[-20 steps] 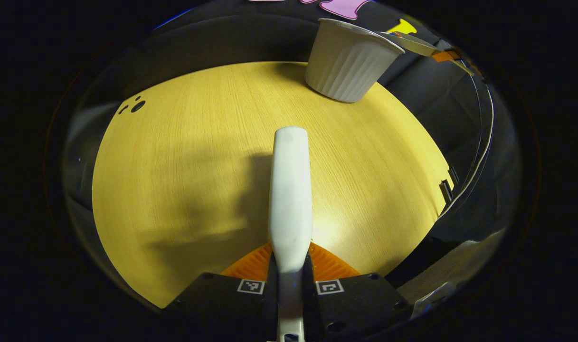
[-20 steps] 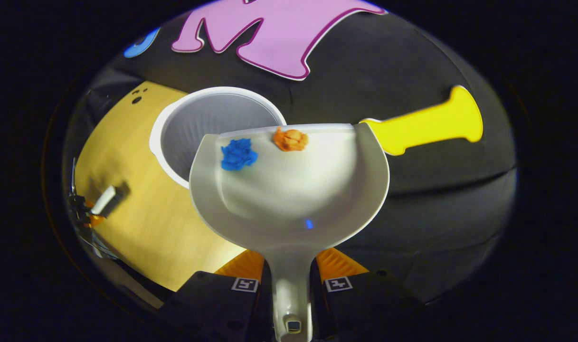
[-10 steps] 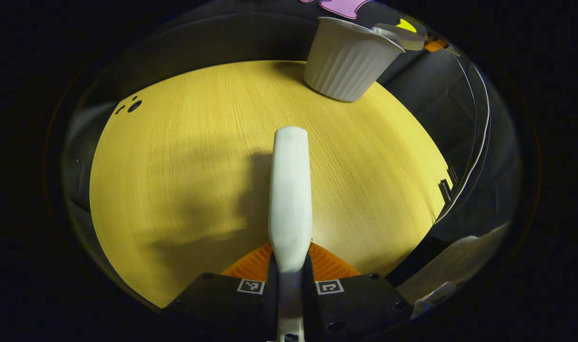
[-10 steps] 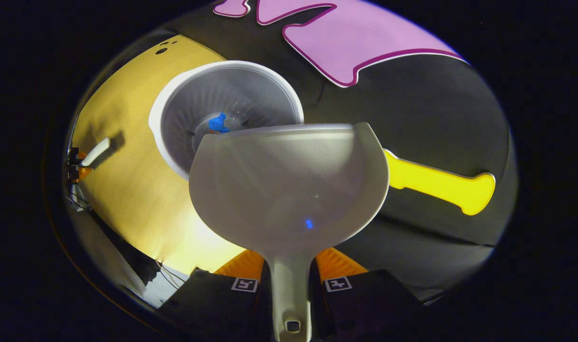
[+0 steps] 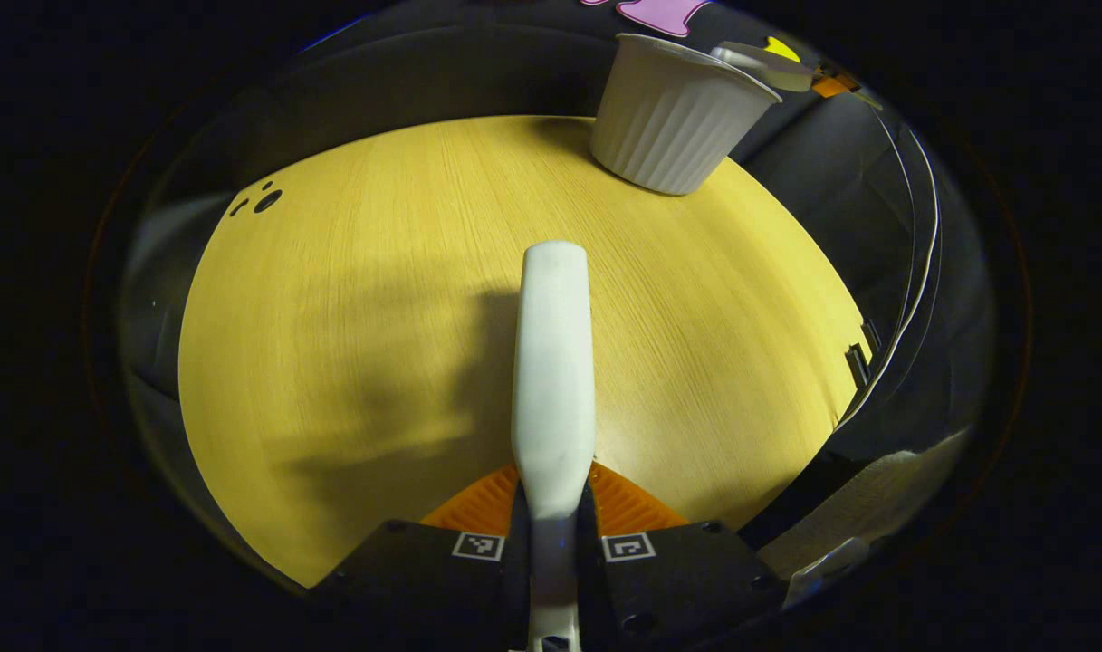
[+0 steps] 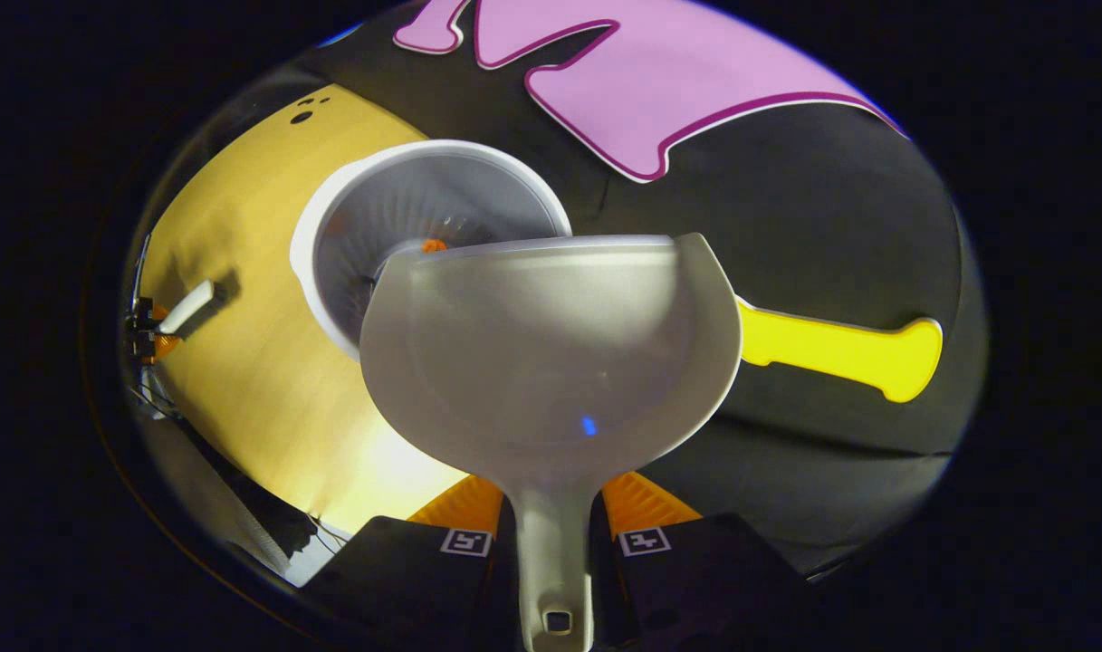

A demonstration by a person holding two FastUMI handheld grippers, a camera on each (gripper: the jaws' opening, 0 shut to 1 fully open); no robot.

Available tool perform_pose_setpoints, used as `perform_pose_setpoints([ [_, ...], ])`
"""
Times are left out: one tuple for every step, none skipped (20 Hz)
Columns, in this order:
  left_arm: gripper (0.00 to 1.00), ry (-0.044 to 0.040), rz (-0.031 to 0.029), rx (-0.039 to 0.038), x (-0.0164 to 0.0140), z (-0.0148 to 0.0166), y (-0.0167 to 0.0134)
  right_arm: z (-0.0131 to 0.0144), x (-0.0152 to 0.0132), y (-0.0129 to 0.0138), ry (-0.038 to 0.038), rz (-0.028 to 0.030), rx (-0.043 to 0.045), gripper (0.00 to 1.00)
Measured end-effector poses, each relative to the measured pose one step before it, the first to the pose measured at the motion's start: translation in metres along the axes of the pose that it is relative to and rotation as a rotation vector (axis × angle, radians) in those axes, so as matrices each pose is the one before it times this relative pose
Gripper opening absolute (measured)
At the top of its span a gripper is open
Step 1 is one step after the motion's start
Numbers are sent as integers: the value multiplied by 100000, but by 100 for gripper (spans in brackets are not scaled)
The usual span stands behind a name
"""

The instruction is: Pick up the small broom and dustpan from the desktop, sweep the trash into the dustpan with the broom, and then empty the trash into the garbage bin.

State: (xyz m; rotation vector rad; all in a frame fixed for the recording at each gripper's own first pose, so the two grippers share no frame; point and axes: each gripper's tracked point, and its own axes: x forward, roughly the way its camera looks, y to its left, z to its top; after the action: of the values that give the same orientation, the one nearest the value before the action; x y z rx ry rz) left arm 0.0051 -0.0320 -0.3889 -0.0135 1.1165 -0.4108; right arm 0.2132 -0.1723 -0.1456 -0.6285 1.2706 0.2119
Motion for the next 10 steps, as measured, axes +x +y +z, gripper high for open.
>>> perform_pose_setpoints([
  [25,-221,595,-107,-134,-58,25,-231,-517,267,-2640,991,2296,36],
  [25,12,562,-129,156,132,75,-230,-549,215,-2842,743,2432,36],
  [25,30,610,-21,-7,9,103,-352,-496,260,-3102,834,2004,36],
  [25,29,540,71,-66,-81,79,-240,-664,378,-3082,813,2202,36],
  [25,-152,577,132,-120,26,69,-206,-547,488,-3122,1954,2875,36],
  [25,-248,563,91,-14,118,143,-256,-583,738,-3140,2438,3538,36],
  [25,-223,622,333,-28,16,64,-256,-659,744,-3374,2072,3893,36],
  [25,-87,747,276,-82,-8,149,-273,-620,649,-3174,1496,2888,36],
  [25,-7,644,219,-131,-3,223,-408,-547,501,-3093,678,2294,36],
  [25,51,469,27,-172,-61,258,-374,-593,543,-2864,637,1571,36],
])
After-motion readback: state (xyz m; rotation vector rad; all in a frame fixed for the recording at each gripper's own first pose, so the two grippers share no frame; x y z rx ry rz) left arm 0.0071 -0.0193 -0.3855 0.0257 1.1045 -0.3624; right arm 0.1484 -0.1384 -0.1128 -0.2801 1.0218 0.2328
